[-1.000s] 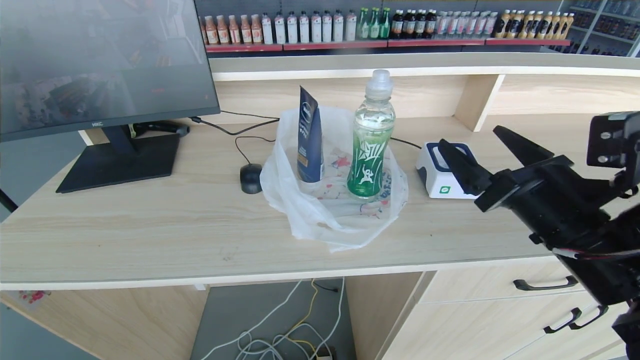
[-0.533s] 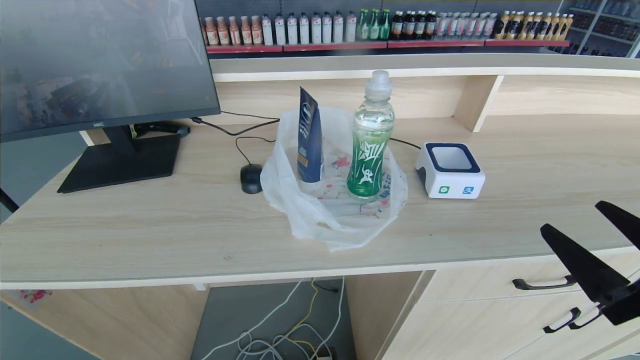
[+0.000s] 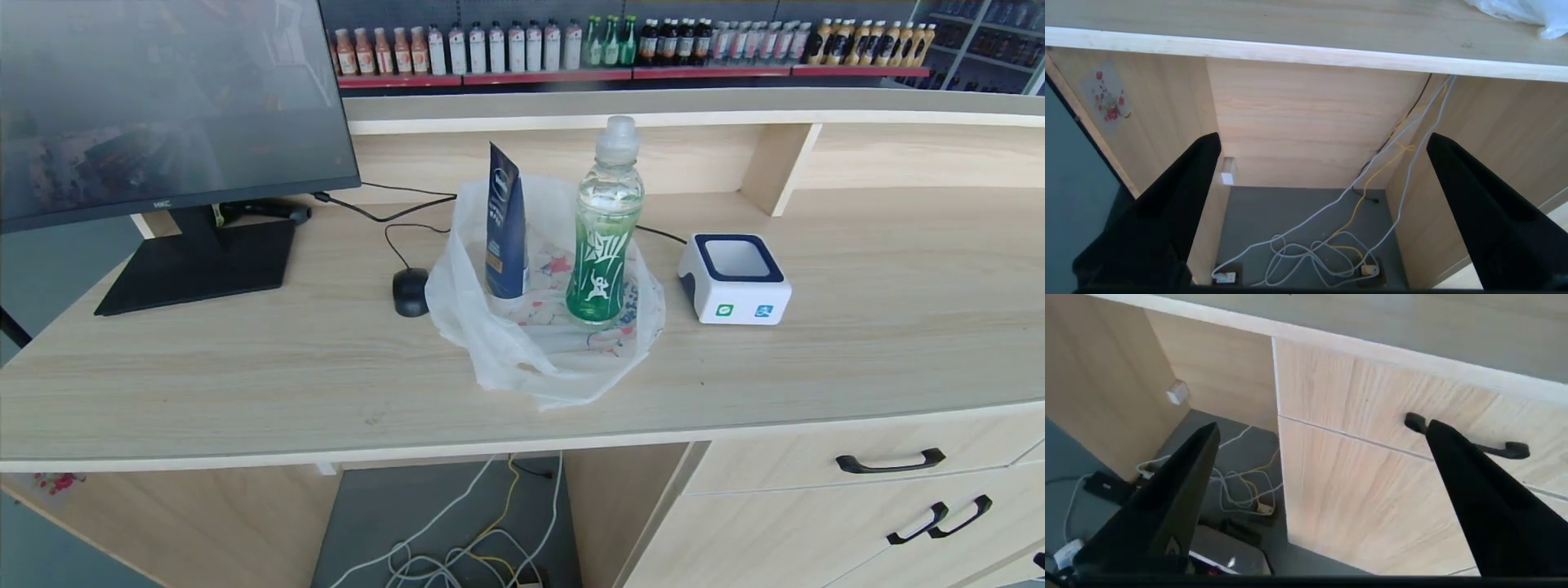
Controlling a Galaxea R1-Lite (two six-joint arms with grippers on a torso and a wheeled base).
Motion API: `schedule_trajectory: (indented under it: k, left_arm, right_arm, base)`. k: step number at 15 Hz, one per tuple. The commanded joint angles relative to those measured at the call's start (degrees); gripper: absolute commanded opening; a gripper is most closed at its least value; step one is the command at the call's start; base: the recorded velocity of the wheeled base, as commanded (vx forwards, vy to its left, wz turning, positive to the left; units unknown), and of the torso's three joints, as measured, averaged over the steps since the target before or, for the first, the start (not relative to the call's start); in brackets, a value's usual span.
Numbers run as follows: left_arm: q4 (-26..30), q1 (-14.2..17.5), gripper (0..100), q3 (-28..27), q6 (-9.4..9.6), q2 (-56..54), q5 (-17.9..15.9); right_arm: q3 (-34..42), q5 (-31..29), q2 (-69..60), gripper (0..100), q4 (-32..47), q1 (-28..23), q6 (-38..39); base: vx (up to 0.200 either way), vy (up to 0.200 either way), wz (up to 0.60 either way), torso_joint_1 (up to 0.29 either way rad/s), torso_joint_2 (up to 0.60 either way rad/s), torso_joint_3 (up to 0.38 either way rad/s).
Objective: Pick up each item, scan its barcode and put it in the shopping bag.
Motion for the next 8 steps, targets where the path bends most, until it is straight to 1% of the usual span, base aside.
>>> schedule_trajectory:
  k: [1,3,5,7,8]
  left_arm:
    - [0.0,-0.02,100,0.0,-0.02,0.0,0.01]
    - [0.0,-0.02,100,0.0,-0.02,0.0,0.01]
    - [0.0,-0.02,100,0.0,-0.02,0.0,0.01]
    - [0.0,-0.02,100,0.0,-0.02,0.0,0.01]
    - [0.0,-0.02,100,0.0,-0.02,0.0,0.01]
  right_arm:
    - [-1.29,1.0,-19.34,100,15.85,0.55,-0.33]
    - [0.12,1.08,-19.08,100,14.45,0.37,1.25]
    - [0.21,0.91,-15.91,100,14.36,-0.77,3.54]
    - [0.21,0.82,-12.22,100,14.36,-7.54,3.54]
    - [0.21,0.82,-10.38,100,14.36,-12.9,3.63]
  base:
    - [0.0,0.0,0.0,0.0,0.0,0.0]
    - [0.0,0.0,0.0,0.0,0.0,0.0]
    - [0.0,0.0,0.0,0.0,0.0,0.0]
    - [0.0,0.0,0.0,0.0,0.0,0.0]
    - [0.0,0.0,0.0,0.0,0.0,0.0]
